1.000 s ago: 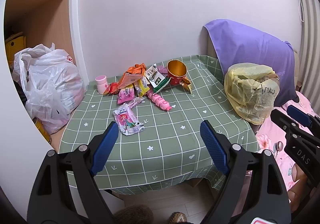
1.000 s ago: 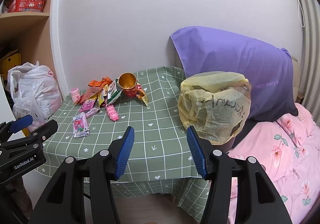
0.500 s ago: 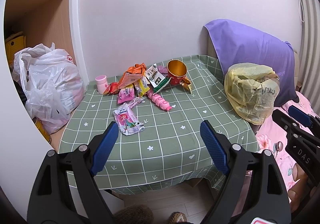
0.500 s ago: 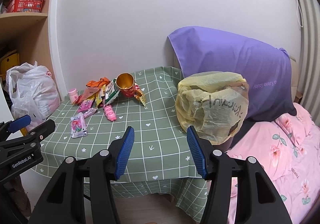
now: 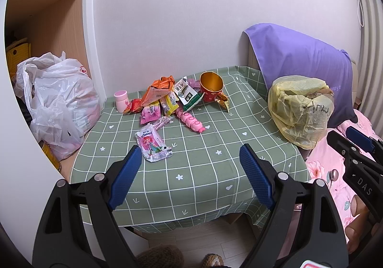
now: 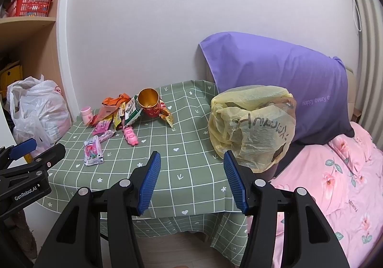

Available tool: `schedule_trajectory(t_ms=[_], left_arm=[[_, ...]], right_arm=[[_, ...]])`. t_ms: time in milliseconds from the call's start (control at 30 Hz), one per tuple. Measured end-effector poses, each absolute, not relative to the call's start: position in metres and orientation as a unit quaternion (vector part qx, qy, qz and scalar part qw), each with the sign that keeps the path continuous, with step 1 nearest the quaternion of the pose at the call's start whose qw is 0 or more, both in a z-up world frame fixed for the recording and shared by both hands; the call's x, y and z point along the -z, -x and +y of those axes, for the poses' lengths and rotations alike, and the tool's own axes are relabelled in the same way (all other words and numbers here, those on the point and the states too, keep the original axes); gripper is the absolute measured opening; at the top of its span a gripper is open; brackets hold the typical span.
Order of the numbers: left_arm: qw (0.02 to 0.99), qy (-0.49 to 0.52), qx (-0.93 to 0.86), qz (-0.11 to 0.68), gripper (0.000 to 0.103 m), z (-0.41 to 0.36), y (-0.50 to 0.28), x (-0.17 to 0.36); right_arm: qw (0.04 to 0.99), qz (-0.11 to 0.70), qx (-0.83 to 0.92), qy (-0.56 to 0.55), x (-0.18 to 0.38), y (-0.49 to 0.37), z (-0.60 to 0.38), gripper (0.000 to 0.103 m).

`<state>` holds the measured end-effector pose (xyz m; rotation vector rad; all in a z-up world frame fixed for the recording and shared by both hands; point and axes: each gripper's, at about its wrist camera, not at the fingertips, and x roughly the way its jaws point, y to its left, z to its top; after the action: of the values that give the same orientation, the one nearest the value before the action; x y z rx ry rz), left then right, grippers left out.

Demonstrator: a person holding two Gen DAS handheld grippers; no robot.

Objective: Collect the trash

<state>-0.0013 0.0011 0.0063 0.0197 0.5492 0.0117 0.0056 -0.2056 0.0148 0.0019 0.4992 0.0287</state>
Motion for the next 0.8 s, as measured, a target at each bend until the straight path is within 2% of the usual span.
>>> schedule_trajectory(t_ms=[800], left_arm=[[0.963, -0.011, -0.004, 0.269, 0.080, -0.009, 0.004, -0.009]], right_arm=[[0.969, 0.245, -0.012, -0.002, -0.014, -0.002, -0.211, 0.052]])
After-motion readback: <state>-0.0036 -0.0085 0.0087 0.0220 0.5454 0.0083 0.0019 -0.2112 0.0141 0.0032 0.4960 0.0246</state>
